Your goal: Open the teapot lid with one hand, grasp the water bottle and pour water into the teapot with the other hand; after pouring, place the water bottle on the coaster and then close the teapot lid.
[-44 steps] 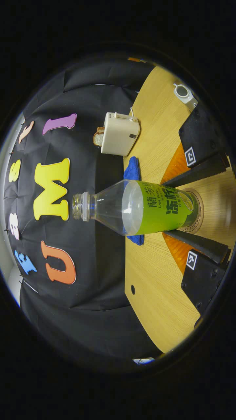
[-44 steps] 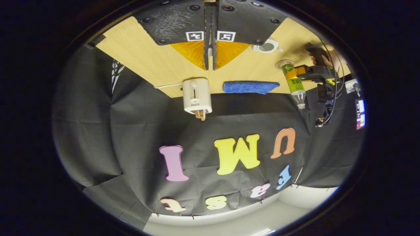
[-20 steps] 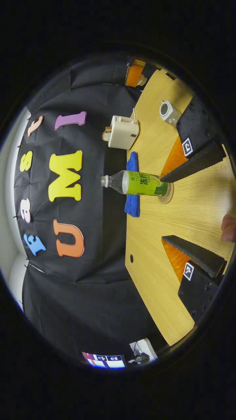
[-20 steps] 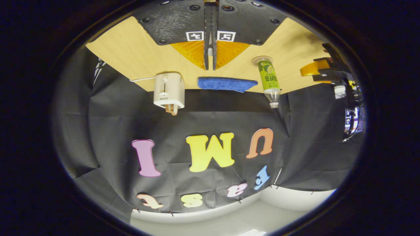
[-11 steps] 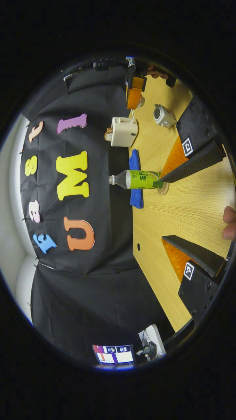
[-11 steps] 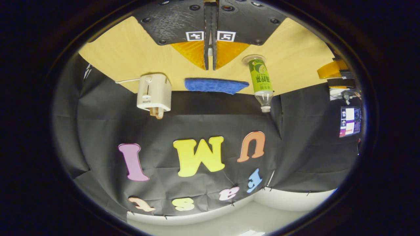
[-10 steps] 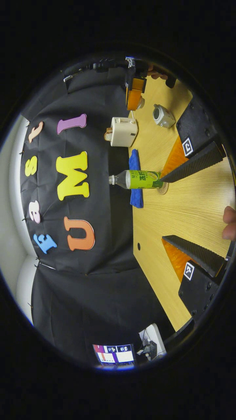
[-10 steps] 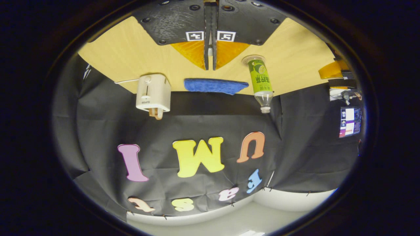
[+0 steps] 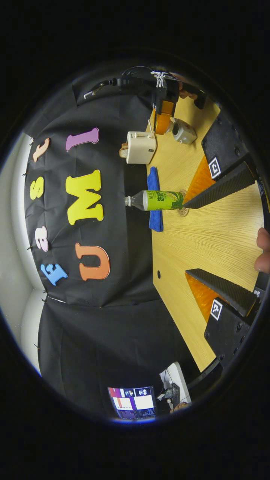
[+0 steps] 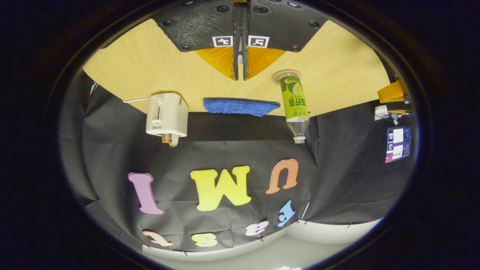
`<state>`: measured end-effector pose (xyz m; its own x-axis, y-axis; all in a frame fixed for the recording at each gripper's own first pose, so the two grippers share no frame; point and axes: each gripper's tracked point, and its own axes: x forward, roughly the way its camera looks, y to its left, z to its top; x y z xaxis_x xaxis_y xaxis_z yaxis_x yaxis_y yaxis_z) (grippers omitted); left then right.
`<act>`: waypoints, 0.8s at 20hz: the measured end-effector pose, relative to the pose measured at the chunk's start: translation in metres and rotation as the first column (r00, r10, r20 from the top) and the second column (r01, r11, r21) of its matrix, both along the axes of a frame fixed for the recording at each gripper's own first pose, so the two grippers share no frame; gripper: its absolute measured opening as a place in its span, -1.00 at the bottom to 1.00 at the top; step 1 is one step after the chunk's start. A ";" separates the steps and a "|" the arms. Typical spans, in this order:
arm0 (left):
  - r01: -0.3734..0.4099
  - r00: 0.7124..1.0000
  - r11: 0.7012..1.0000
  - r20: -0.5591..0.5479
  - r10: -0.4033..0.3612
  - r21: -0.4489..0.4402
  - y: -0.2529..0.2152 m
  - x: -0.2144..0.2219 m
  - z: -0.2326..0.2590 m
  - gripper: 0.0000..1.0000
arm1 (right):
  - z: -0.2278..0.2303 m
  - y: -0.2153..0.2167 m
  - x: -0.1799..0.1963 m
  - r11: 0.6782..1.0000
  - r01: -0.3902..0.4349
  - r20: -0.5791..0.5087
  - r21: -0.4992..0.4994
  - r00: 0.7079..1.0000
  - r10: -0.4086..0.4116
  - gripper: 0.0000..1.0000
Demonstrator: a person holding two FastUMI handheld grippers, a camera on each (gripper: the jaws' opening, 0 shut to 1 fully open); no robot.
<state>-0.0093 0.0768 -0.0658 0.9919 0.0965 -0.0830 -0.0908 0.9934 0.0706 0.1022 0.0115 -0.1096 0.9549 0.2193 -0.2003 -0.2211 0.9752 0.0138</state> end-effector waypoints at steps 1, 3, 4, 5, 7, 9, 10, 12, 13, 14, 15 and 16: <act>-0.001 1.000 1.000 0.001 0.001 0.002 0.001 0.000 0.001 1.00 | -0.002 -0.001 0.001 1.000 0.003 -0.004 -0.003 1.000 -0.003 -1.00; -0.002 1.000 1.000 0.000 0.002 0.006 0.001 -0.001 0.003 1.00 | -0.008 -0.001 0.002 1.000 0.004 -0.012 -0.002 1.000 -0.004 -1.00; -0.003 1.000 1.000 -0.001 0.003 0.007 0.002 -0.001 0.003 1.00 | -0.010 -0.001 0.003 1.000 0.005 -0.015 -0.004 1.000 -0.005 -1.00; -0.004 1.000 1.000 -0.001 0.004 0.006 0.003 -0.003 0.004 1.00 | -0.012 -0.002 0.004 1.000 0.005 -0.017 -0.005 1.000 -0.005 -1.00; -0.004 1.000 1.000 -0.003 0.004 0.006 0.003 -0.005 0.004 1.00 | -0.015 -0.001 0.003 1.000 0.002 -0.022 -0.007 1.000 -0.002 -1.00; -0.004 1.000 1.000 -0.005 0.004 0.007 0.002 -0.004 0.004 1.00 | -0.015 0.000 0.004 1.000 0.002 -0.016 -0.014 1.000 -0.003 -1.00; -0.003 1.000 1.000 -0.005 0.003 0.008 0.002 -0.004 0.005 1.00 | -0.015 0.000 0.004 1.000 0.004 -0.011 -0.019 1.000 -0.004 -1.00; 0.001 1.000 1.000 -0.005 -0.001 0.009 0.001 -0.004 0.005 1.00 | -0.019 0.000 0.003 1.000 0.000 -0.020 -0.019 1.000 -0.001 -1.00; 0.003 1.000 1.000 -0.004 -0.003 0.009 -0.001 -0.003 0.005 1.00 | -0.022 0.000 0.002 1.000 0.000 -0.028 -0.016 1.000 -0.001 -1.00; 0.005 1.000 1.000 -0.003 -0.005 0.010 -0.002 -0.003 0.005 1.00 | -0.025 0.000 0.002 1.000 0.001 -0.030 -0.016 1.000 -0.002 -1.00; 0.006 1.000 1.000 -0.003 -0.006 0.010 -0.002 -0.004 0.005 1.00 | -0.026 -0.001 0.003 1.000 0.005 -0.031 -0.015 1.000 -0.006 -1.00; 0.008 1.000 1.000 -0.001 -0.008 0.010 -0.003 -0.003 0.005 1.00 | -0.026 -0.001 0.003 1.000 0.007 -0.023 -0.008 1.000 -0.007 -1.00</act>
